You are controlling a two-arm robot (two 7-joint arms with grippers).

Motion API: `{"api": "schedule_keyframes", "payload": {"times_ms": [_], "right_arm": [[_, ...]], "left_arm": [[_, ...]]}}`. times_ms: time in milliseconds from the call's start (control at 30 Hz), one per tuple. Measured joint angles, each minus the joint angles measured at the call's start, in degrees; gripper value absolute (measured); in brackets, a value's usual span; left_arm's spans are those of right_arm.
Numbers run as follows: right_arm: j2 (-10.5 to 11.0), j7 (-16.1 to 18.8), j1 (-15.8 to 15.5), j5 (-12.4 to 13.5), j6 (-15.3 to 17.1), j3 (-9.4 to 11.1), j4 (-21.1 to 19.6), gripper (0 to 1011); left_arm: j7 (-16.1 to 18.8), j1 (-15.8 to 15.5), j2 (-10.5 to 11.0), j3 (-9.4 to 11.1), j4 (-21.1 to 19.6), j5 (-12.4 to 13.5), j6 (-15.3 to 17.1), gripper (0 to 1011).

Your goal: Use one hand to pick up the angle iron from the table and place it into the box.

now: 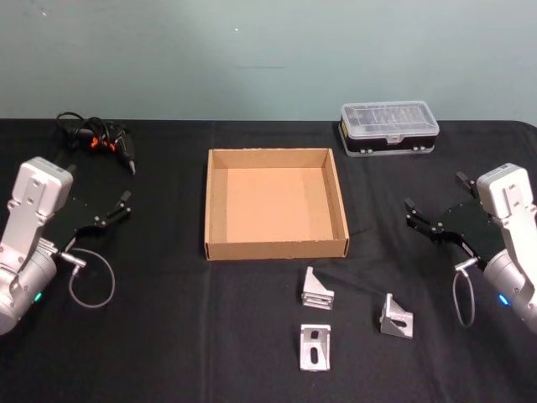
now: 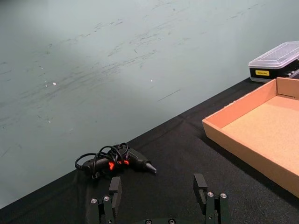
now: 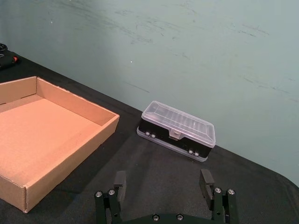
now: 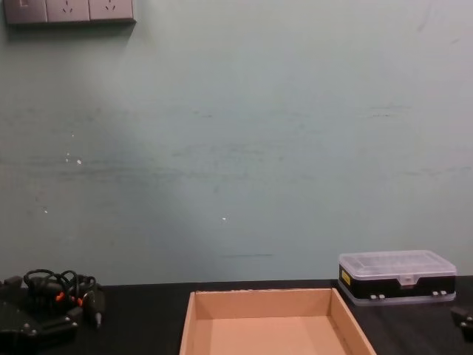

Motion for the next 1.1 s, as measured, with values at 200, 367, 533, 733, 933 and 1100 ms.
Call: {"api": "schedule_keyframes", "payload": {"times_ms": [200,367,533,733,933,1100], "right_arm": [[-0.2,0.3,-0.2,-0.2,0.2,0.3,-0.7,1000],[0.4,1.3,-2.0,-0.1,1.2,1.5,-4.4,1000],[2.1,3.1,-4.5,1.0,2.3,2.8,-9.0,1000],[6.7,8.6,-9.3,4.6,4.4,5.1,-16.0,1000],[12.0,16.7,-13.2,8.9,6.3,6.7,-20.0,1000],[14.9,22.3,-14.9,10.9,7.8,7.1,-21.1,1000]], "left_arm": [[0.0,0.0,0.0,0.0,0.0,0.0,0.0,1011],[0.0,0.0,0.0,0.0,0.0,0.0,0.0,1012],[0.0,0.0,0.0,0.0,0.0,0.0,0.0,1011],[0.0,0.0,0.0,0.0,0.0,0.0,0.0,1011],[0.0,0.0,0.0,0.0,0.0,0.0,0.0,1011],[0.0,0.0,0.0,0.0,0.0,0.0,0.0,1011]]}}
